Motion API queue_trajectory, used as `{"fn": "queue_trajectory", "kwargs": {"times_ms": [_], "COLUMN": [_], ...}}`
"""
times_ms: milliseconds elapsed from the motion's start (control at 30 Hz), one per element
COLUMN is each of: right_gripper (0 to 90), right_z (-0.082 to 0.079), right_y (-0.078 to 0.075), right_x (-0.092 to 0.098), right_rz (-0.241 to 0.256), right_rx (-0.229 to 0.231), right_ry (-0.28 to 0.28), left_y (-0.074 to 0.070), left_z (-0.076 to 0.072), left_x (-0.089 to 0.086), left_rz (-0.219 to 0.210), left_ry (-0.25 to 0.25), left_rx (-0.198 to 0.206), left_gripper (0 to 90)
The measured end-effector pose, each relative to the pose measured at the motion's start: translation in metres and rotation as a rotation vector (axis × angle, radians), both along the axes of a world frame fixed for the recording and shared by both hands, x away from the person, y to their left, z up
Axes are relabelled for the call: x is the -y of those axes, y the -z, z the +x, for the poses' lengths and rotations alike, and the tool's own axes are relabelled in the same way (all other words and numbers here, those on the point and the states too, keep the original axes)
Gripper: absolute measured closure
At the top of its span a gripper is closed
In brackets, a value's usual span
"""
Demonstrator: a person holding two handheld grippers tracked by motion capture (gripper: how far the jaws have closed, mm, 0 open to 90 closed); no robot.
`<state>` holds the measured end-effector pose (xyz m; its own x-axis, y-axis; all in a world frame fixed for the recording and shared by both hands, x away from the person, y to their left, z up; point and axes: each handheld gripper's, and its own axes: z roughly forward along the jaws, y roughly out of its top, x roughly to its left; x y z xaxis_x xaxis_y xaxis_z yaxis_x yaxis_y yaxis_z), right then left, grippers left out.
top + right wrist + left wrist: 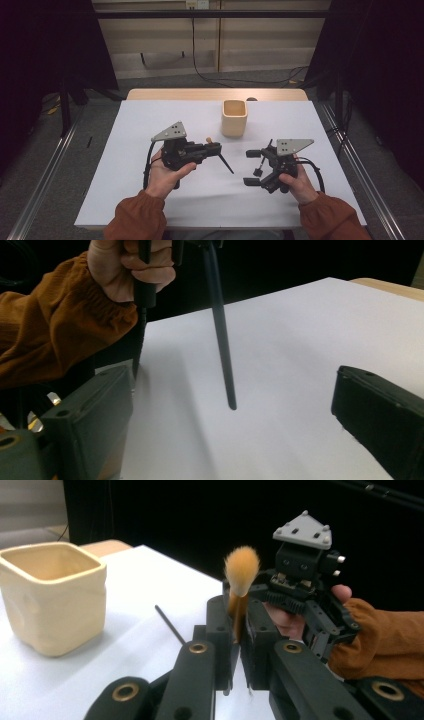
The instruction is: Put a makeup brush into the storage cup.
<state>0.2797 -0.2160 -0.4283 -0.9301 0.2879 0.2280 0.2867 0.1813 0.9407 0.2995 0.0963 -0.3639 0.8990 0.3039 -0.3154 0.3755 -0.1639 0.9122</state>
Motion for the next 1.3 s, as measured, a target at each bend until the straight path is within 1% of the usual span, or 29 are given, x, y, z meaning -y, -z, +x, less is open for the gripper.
{"fn": "queue_trajectory", "kwargs": {"times_ms": [33,133,200,300,467,533,600,700,733,800,867,900,933,967,1033,1067,1100,1167,1233,1267,1300], "right_gripper": [2.6,2.2,2.6,3.5,6.6,7.7,7.9,8.4,8.4,8.5,8.5,8.9,10.7,12.1,13.6,15.0,15.0,15.0,15.5,16.8,18.9], "right_z": [0.0,-0.001,-0.002,-0.002,-0.002,-0.002,-0.002,-0.003,-0.003,-0.003,-0.003,-0.002,-0.003,-0.003,-0.003,-0.004,-0.004,-0.004,-0.004,-0.004,-0.004], "right_y": [0.0,-0.001,-0.002,-0.003,-0.004,-0.005,-0.005,-0.005,-0.005,-0.005,-0.006,-0.006,-0.006,-0.006,-0.007,-0.008,-0.008,-0.008,-0.008,-0.008,-0.008], "right_x": [0.0,-0.001,-0.002,-0.002,-0.003,-0.003,-0.004,-0.005,-0.005,-0.006,-0.006,-0.006,-0.006,-0.006,-0.007,-0.007,-0.008,-0.008,-0.009,-0.009,-0.009], "right_rz": [-0.003,-0.016,-0.008,-0.013,-0.001,0.0,0.0,0.0,-0.003,-0.009,-0.009,-0.009,-0.009,-0.004,-0.003,-0.005,-0.003,-0.006,-0.013,-0.019,-0.016], "right_rx": [0.002,0.009,0.008,0.007,-0.005,-0.001,-0.004,-0.007,-0.009,-0.01,-0.009,-0.009,-0.011,-0.017,-0.011,-0.01,-0.013,-0.02,-0.021,-0.02,-0.023], "right_ry": [0.003,0.014,0.012,0.015,0.02,0.023,0.022,0.024,0.026,0.023,0.025,0.028,0.03,0.023,0.023,0.026,0.029,0.031,0.041,0.041,0.04], "left_y": [0.0,-0.001,-0.003,-0.007,-0.016,-0.017,-0.017,-0.015,-0.014,-0.012,-0.011,-0.011,-0.011,-0.011,-0.01,-0.011,-0.011,-0.012,-0.013,-0.013,-0.013], "left_z": [0.001,0.002,0.004,0.006,0.009,0.008,0.008,0.009,0.009,0.011,0.012,0.012,0.012,0.012,0.012,0.011,0.011,0.01,0.01,0.01,0.009], "left_x": [0.001,0.005,0.007,0.01,0.016,0.019,0.023,0.027,0.027,0.03,0.032,0.033,0.034,0.036,0.039,0.041,0.043,0.046,0.049,0.051,0.052], "left_rz": [0.008,0.033,0.048,0.097,0.157,0.178,0.209,0.228,0.236,0.252,0.26,0.257,0.259,0.254,0.246,0.251,0.248,0.25,0.241,0.24,0.241], "left_ry": [0.006,0.021,0.031,0.046,0.075,0.068,0.073,0.079,0.083,0.089,0.097,0.108,0.112,0.111,0.119,0.126,0.128,0.132,0.134,0.14,0.138], "left_rx": [0.001,-0.019,-0.033,-0.026,-0.011,0.0,0.006,-0.008,-0.006,-0.018,-0.021,-0.028,-0.025,-0.032,-0.031,-0.03,-0.033,-0.024,-0.021,-0.023,-0.016], "left_gripper": [84.2,84.2,84.2,84.2,84.2,84.2,84.2,84.3,84.3,84.2,84.3,84.2,84.3,84.3,84.2,84.2,84.2,84.3,84.3,84.3,84.2]}}
